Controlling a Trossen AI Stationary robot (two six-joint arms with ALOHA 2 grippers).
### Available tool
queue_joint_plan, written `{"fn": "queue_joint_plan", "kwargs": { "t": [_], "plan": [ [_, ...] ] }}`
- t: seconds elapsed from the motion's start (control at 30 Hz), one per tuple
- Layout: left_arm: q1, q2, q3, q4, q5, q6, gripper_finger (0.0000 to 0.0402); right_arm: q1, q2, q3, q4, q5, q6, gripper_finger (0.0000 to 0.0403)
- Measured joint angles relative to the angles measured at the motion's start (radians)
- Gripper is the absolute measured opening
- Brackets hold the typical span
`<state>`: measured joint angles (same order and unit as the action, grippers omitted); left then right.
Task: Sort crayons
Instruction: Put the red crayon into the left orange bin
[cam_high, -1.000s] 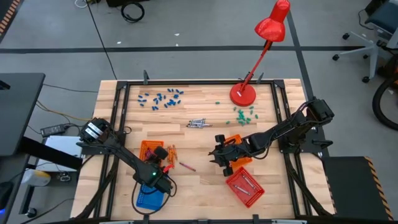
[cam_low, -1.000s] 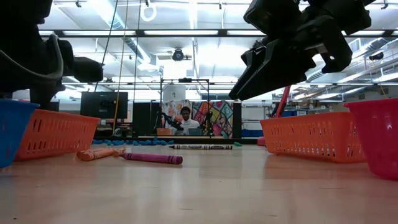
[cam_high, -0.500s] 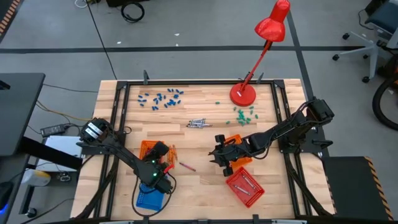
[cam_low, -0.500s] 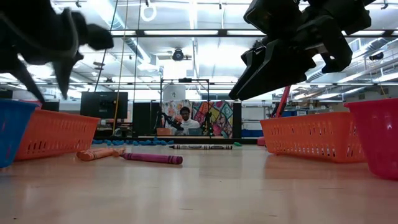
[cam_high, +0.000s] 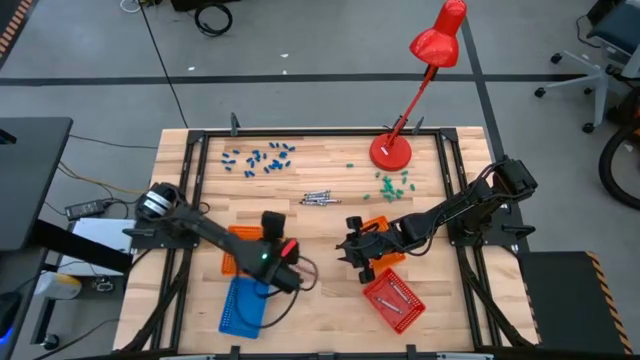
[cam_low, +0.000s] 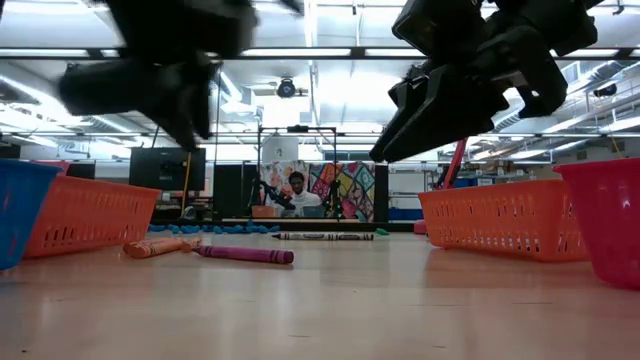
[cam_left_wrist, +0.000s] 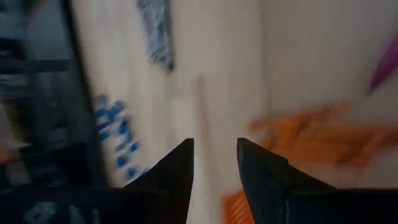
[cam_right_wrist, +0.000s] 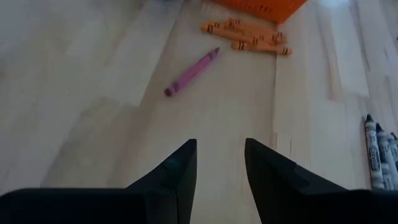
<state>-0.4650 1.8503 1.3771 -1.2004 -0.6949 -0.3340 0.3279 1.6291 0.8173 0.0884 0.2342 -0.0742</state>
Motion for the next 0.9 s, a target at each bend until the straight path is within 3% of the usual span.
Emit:
{"fn": "queue_joint_plan", "kwargs": {
  "t": [0.2, 0.4, 0.6, 0.7, 0.9],
  "plan": [
    [0.038, 0.000, 0.000, 0.330, 0.171, 0.124, 0.0134, -0.021, -0.004, 0.000, -0.141, 0.046, 0.001, 0.0139],
    [0.038, 0.000, 0.000, 0.559, 0.178, 0.188, 0.0134, -0.053, -0.004, 0.000, -0.158, 0.052, 0.003, 0.0139],
    [0.038, 0.000, 0.000, 0.618, 0.183, 0.130, 0.0134, -0.070, -0.005, 0.000, -0.230, 0.089, 0.003, 0.0139],
    [0.038, 0.000, 0.000, 0.621, 0.182, 0.144, 0.0134, -0.081, -0.006, -0.038, -0.145, 0.087, -0.004, 0.0139],
    [0.053, 0.000, 0.000, 0.643, 0.175, 0.197, 0.0134, -0.131, -0.060, -0.230, 0.200, 0.085, -0.055, 0.0139]
  ]
}}
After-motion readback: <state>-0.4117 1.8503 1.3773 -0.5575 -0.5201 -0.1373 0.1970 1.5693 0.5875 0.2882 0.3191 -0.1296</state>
